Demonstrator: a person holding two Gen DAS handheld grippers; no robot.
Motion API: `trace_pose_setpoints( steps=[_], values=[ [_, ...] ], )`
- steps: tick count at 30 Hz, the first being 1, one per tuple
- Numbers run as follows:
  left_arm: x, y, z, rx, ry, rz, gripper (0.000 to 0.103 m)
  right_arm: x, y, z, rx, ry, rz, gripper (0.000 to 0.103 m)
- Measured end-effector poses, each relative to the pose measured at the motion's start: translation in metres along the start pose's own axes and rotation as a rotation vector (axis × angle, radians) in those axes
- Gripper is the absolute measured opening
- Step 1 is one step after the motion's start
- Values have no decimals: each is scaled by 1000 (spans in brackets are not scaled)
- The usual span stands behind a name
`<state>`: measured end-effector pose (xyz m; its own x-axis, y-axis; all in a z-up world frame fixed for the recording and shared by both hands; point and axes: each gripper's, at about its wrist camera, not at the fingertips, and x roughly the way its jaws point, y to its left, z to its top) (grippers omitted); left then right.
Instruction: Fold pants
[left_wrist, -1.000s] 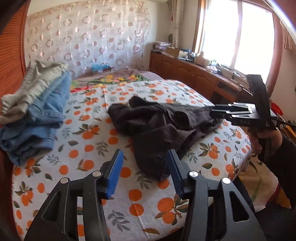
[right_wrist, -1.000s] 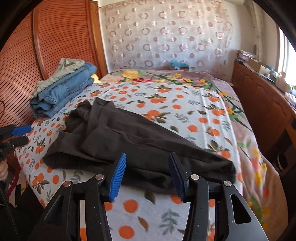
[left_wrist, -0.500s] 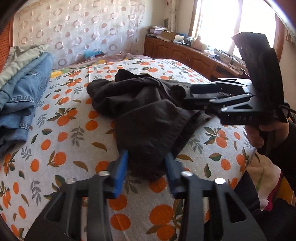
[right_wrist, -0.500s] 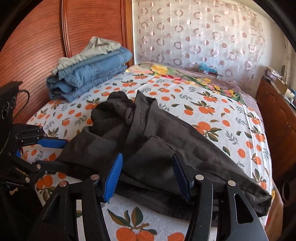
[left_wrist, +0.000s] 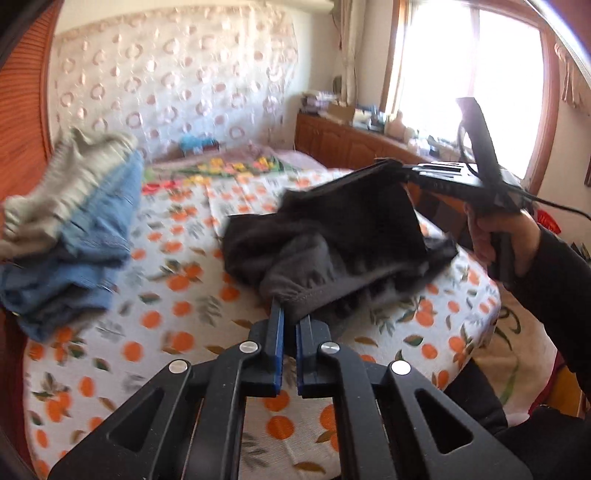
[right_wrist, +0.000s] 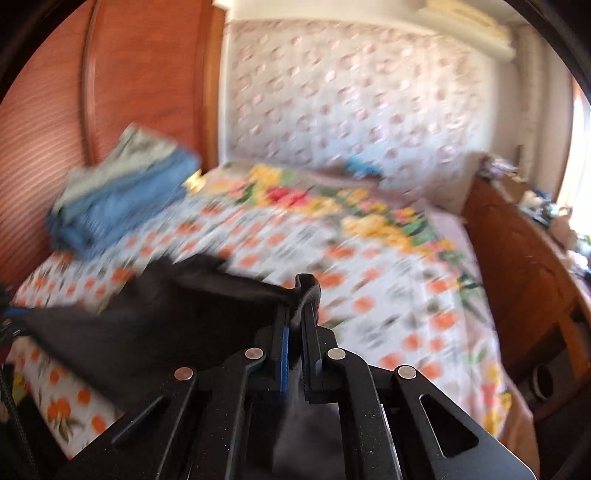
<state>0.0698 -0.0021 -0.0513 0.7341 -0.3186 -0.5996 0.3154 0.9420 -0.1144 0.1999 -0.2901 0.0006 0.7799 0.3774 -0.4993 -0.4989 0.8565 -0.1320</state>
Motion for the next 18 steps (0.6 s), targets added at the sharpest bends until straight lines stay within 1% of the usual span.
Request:
trace_pose_setpoints(
  steps=[2, 4, 6, 7, 8, 9, 11, 14, 18],
  values=[
    [-14, 7, 4, -7, -31, 22, 6, -4, -19, 15, 27, -22, -61, 5],
    [-19, 15, 5, -11, -41, 43, 6, -2, -37, 25, 52, -15, -130, 5],
    [-18, 23, 3, -22, -36, 70, 6, 8, -51, 26, 75, 21, -199, 5],
    [-16, 26, 2, -28, -29, 74, 6, 16, -58, 23, 95, 58, -209, 5],
    [-13, 30, -2, -37, -18, 79, 6, 23, -62, 18, 108, 93, -207, 11],
    [-11, 32, -5, -42, -11, 80, 6, 28, -66, 12, 122, 116, -209, 22],
    [-6, 35, -10, -47, 3, 82, 6, 31, -68, -1, 145, 133, -216, 31],
    [-2, 33, -19, -47, 25, 83, 6, 25, -63, -19, 161, 134, -155, 32],
    [3, 33, -25, -58, 39, 80, 6, -7, -48, -59, 146, 142, -87, 33]
  ],
)
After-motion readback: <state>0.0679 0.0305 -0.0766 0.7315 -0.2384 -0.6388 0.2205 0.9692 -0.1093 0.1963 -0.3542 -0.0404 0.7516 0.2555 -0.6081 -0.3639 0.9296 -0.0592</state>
